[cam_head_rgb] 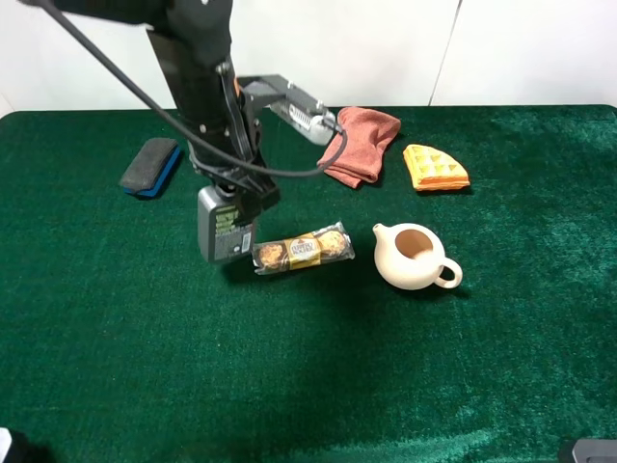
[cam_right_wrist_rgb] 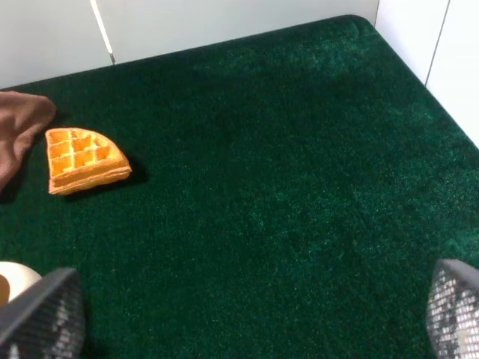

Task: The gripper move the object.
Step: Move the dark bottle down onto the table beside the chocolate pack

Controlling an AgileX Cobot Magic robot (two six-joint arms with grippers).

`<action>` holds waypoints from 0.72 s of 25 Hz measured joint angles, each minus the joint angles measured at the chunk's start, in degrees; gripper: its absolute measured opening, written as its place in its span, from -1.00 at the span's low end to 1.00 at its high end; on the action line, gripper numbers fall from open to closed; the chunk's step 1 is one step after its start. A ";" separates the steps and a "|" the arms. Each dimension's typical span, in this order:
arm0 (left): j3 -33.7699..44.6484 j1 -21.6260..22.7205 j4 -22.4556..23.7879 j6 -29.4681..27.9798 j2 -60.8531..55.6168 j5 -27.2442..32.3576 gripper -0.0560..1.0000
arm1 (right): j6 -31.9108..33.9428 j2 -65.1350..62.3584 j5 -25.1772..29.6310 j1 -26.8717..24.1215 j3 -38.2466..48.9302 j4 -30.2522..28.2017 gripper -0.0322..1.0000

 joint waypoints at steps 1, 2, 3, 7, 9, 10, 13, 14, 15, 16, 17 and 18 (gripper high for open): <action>0.87 0.00 -0.07 -0.13 0.00 -0.85 -0.08 | 0.00 0.00 0.00 0.00 0.00 0.00 0.41; 1.84 0.00 -0.12 -0.41 -0.13 -1.75 -0.08 | 0.00 0.00 0.00 0.00 0.00 0.00 0.41; 2.75 0.00 -0.12 -0.70 -0.45 -2.90 -0.08 | 0.00 0.00 0.00 0.00 0.00 0.00 0.41; 7.09 0.00 0.34 -1.63 -2.79 -7.90 -0.08 | 0.00 0.00 0.00 0.00 0.00 0.00 0.41; 9.06 0.00 0.87 -2.03 -3.76 -10.18 -0.08 | 0.00 0.00 0.00 0.00 0.00 0.00 0.41; 9.87 0.00 0.99 -2.03 -4.14 -11.26 -0.08 | 0.00 0.00 0.00 0.00 0.00 0.00 0.41; 13.02 0.00 1.24 -2.14 -5.07 -14.71 -0.08 | 0.00 0.00 0.00 0.00 0.00 0.00 0.41; 13.91 0.00 1.32 -2.14 -5.42 -15.85 -0.08 | 0.00 0.00 0.00 0.00 0.00 0.00 0.41; 14.81 0.00 1.32 -2.14 -5.88 -16.91 -0.08 | 0.00 0.00 0.00 0.00 0.00 0.00 0.41; 15.56 0.00 1.37 -2.20 -6.18 -17.54 -0.08 | 0.00 0.00 0.00 0.00 0.00 0.00 0.41; 16.04 0.00 1.37 -2.20 -6.44 -18.19 -0.08 | 0.00 0.00 0.00 0.00 0.00 0.00 0.41; 16.41 0.00 1.37 -2.20 -6.68 -18.53 -0.08 | 0.00 0.00 0.00 0.00 0.00 0.00 0.41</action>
